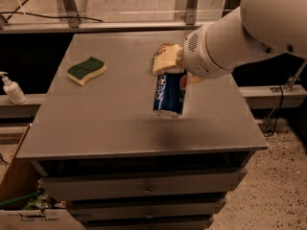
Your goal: Place pepsi can upright
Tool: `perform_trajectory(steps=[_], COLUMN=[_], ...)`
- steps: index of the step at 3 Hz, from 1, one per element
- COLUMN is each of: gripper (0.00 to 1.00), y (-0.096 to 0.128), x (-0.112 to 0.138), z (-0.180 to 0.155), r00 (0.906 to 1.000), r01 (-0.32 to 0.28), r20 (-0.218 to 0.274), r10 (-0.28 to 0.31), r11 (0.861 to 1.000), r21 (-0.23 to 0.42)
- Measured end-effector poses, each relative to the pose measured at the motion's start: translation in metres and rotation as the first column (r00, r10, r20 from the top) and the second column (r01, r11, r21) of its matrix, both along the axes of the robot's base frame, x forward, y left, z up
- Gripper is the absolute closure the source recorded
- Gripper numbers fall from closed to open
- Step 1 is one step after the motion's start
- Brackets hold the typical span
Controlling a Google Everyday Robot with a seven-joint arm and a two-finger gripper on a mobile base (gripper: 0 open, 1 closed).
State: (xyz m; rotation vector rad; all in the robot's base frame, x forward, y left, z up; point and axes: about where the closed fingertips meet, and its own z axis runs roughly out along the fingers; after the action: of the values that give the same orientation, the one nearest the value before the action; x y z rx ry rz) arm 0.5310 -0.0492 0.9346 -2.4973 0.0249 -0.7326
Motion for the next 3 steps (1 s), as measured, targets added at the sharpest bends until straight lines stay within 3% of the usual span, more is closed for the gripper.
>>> perform_trajectory(steps=[1,2,3], gripper=[1.0,1.0,1.0], y=[0.0004,0.0014,0.0023], x=[0.0157,0.0135,0.0122], z=[0.0242,0.0291,0.0249], r00=[0.9902,0.9799,0.972], r01=[-0.052,-0.099,-0.108], r20=[0.135,0.182,0.221], r10=[0.037,0.081,0.081], r11=[0.992,0.991,0.988], r21=[0.115,0.091,0.113])
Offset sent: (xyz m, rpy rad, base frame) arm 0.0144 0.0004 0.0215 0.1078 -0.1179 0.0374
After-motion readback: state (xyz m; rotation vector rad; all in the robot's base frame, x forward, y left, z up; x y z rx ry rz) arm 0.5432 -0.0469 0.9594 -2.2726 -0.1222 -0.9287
